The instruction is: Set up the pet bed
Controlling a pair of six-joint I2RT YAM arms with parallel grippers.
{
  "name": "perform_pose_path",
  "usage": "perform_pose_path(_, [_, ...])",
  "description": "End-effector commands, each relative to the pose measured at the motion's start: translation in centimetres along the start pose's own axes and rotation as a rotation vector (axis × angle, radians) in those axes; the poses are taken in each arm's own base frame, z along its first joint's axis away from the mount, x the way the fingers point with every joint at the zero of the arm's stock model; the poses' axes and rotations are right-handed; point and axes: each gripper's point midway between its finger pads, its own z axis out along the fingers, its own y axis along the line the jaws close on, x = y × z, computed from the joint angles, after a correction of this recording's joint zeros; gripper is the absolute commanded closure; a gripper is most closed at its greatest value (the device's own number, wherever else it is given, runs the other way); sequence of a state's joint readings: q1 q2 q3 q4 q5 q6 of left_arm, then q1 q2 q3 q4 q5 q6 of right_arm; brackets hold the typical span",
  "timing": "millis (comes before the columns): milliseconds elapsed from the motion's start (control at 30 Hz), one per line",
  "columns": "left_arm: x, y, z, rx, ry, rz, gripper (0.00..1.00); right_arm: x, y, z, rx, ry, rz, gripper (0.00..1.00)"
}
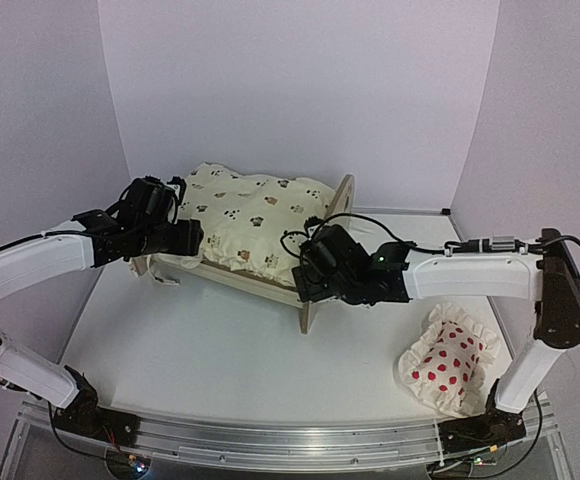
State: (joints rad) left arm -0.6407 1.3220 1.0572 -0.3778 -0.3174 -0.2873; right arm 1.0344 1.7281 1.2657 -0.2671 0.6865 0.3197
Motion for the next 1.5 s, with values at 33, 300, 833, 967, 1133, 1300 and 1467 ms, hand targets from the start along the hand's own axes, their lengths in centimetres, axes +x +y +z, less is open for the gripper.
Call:
perform_pose_path(33, [-0.7,-0.3,-0.7,0.022,-0.02,-0.02,0.29,0.4,-7.7,-1.7,0.214,-0.041,0.015,0.19])
perform_pose_path(300, [-0.7,-0.5,-0.9,0.034,-0.001,-0.026,0.29,4.4,-17.2,-3.2,0.342,0.02,0.126,0.27])
perform_pose_path(833, [0.1,-1.2,-1.0,0.071,0.049,-0.002,0.3,-5.5,-22.4,-10.2,0.346,-0.171,0.113,0.02])
perform_pose_path(967, [0.2,-0.8,-1.3,0.058,0.049,-0.011,0.3,-11.3,-17.3,-10.6,0.038,-0.233,0.15,0.02])
perform_pose_path(1133, [0.3,0.7,-2.4,0.0,0.03,-0.049,0.3,-16.2,-4.9,-8.3,-0.363,-0.192,0.01,0.02])
perform_pose_path(1300, [-0.2,2.2,-4.1,-0.058,0.01,-0.074,0.29,-18.1,6.3,-5.4,-0.564,-0.177,-0.111,0.02])
perform_pose_path(1467, [-0.1,3.6,-5.1,-0.117,0.003,-0.096,0.28,-16.9,14.2,-1.2,-0.729,-0.126,-0.14,0.05])
